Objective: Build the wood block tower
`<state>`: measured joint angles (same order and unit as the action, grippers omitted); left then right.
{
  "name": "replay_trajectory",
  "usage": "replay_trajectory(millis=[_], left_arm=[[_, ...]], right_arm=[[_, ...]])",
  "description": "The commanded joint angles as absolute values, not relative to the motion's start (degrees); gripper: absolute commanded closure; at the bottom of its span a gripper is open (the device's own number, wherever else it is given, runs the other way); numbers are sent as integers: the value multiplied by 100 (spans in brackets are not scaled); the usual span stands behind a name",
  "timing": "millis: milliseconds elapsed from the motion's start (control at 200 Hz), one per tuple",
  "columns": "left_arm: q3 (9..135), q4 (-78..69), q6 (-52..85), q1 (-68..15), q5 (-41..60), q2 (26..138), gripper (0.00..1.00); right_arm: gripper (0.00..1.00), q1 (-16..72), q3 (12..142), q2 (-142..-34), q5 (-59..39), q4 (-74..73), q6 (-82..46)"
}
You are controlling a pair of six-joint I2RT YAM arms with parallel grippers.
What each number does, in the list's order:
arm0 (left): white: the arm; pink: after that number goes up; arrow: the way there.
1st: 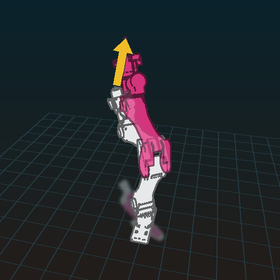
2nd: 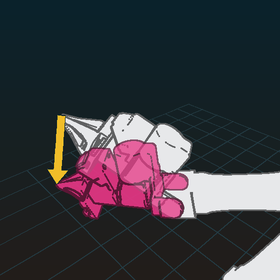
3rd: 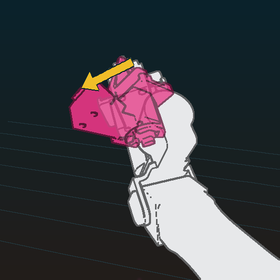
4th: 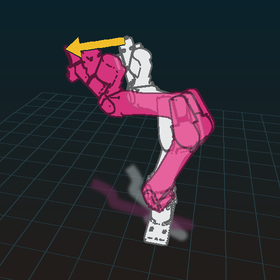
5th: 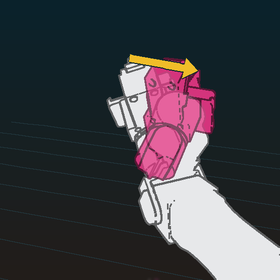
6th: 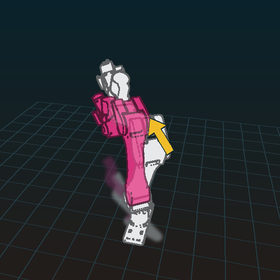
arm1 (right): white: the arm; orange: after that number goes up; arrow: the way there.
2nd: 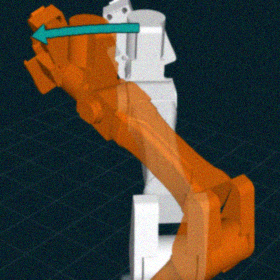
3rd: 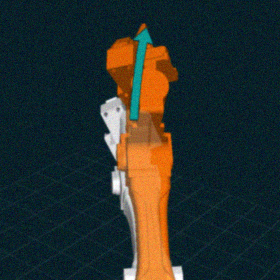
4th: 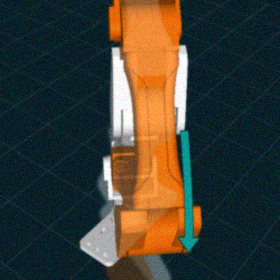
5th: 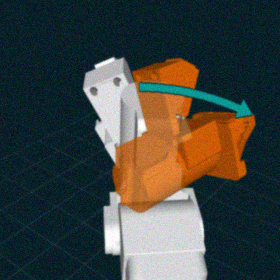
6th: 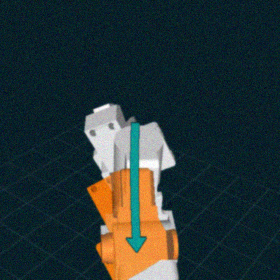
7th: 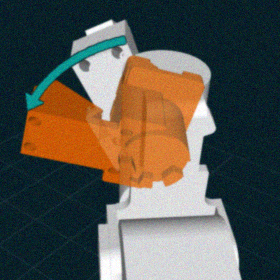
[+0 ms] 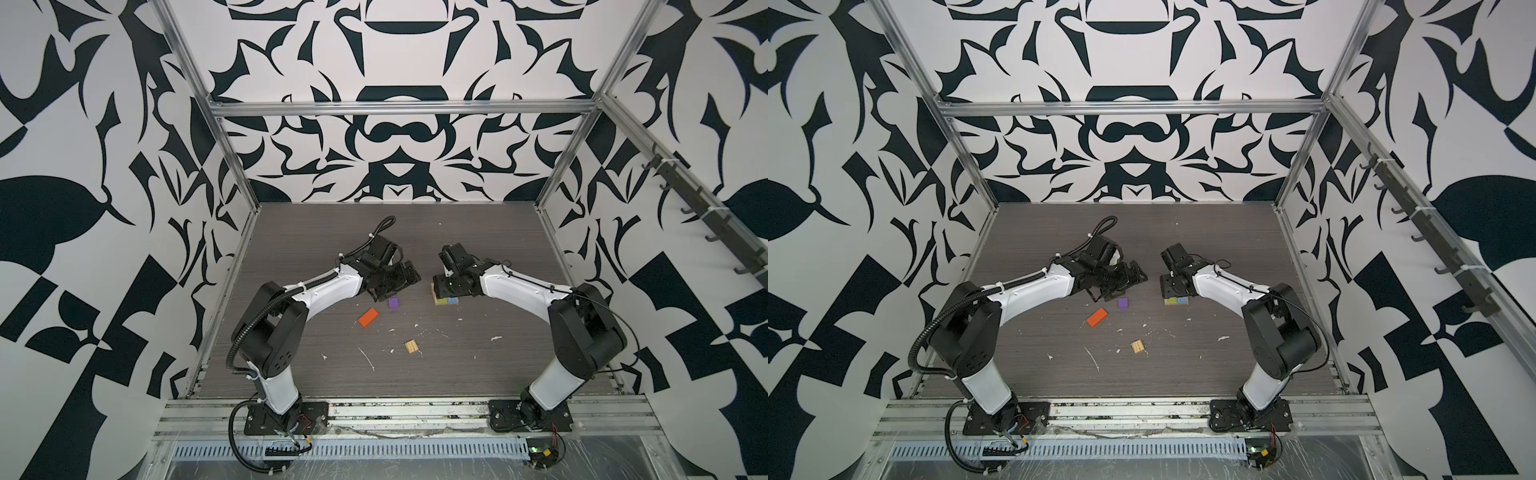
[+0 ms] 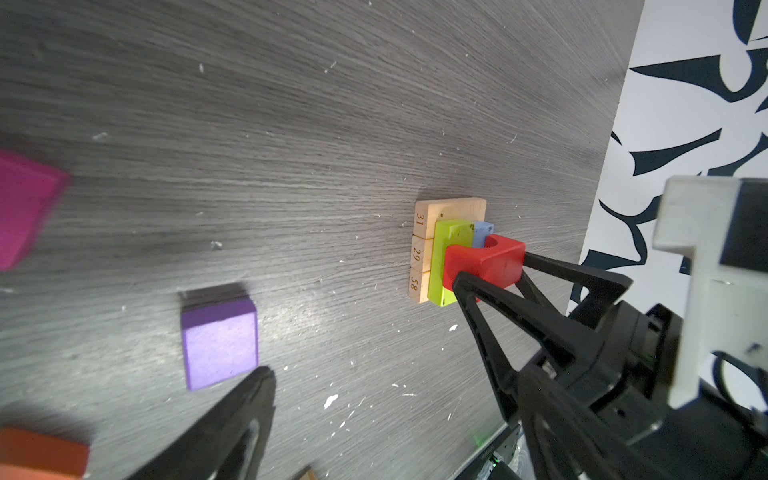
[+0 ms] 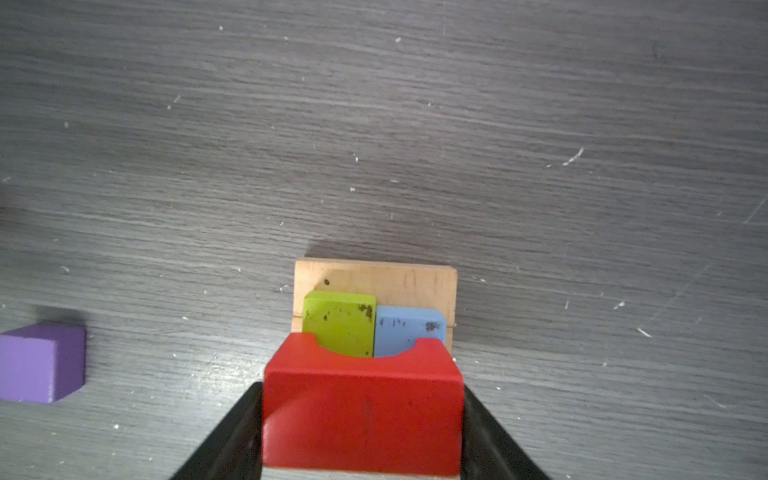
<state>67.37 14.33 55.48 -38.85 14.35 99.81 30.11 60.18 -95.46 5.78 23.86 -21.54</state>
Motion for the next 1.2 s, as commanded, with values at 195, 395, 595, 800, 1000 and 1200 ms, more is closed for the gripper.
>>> replay_trajectory(millis=[195, 395, 595, 800, 1000, 1200], left_arm=[[6780, 1424, 5546, -3858, 1433, 9901, 6], [6790, 1424, 5547, -3858, 1433, 9891, 6], [6812, 1433, 5542, -3858, 1433, 9900, 6], [6822, 1433, 5537, -3854, 1439, 9910, 6], [6812, 1433, 5537, -3858, 1432, 9906, 6], [6812, 1441, 5539, -3858, 1424, 9899, 6]], right_arm=[[29, 3059, 6078, -9578, 762, 2410, -2224], [29, 3058, 6126, -9589, 860, 2482, -2237], [29, 3054, 6152, -9601, 914, 2522, -2254], [30, 3058, 6162, -9619, 909, 2523, -2256], [29, 3059, 6170, -9624, 837, 2503, -2223], [21, 3059, 6113, -9568, 704, 2415, -2180]])
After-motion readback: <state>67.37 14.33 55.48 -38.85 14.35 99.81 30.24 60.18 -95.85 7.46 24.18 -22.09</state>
